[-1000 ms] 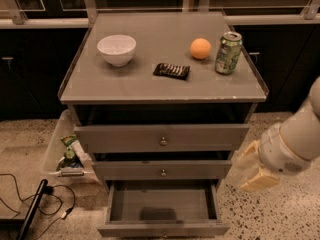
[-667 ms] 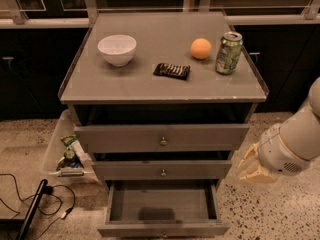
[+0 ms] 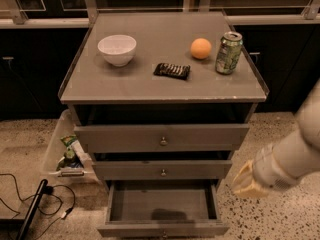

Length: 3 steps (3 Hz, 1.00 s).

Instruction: Close bottom drawer

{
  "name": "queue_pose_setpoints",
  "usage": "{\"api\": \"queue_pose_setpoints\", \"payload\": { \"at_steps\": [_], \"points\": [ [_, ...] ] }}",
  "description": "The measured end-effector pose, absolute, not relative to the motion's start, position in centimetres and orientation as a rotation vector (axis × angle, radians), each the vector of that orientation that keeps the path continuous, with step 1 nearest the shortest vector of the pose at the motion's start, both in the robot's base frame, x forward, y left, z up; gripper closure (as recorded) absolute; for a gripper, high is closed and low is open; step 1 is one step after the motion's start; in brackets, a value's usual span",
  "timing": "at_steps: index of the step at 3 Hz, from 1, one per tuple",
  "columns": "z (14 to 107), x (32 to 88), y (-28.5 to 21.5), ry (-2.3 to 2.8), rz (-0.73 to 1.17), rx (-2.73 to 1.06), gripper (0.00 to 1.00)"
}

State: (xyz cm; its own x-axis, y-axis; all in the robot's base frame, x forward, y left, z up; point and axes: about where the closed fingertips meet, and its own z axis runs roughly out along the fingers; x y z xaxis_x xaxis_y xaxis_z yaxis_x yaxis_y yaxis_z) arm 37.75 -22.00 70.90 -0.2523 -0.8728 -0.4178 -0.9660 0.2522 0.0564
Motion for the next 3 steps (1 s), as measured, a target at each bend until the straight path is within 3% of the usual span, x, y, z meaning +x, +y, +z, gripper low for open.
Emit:
{"api": "queue_pose_setpoints", "payload": {
  "at_steps": [3],
  "points": [
    [49.8,37.0,-24.3,2.111,0.731,-1.399,1.0]
  ]
}}
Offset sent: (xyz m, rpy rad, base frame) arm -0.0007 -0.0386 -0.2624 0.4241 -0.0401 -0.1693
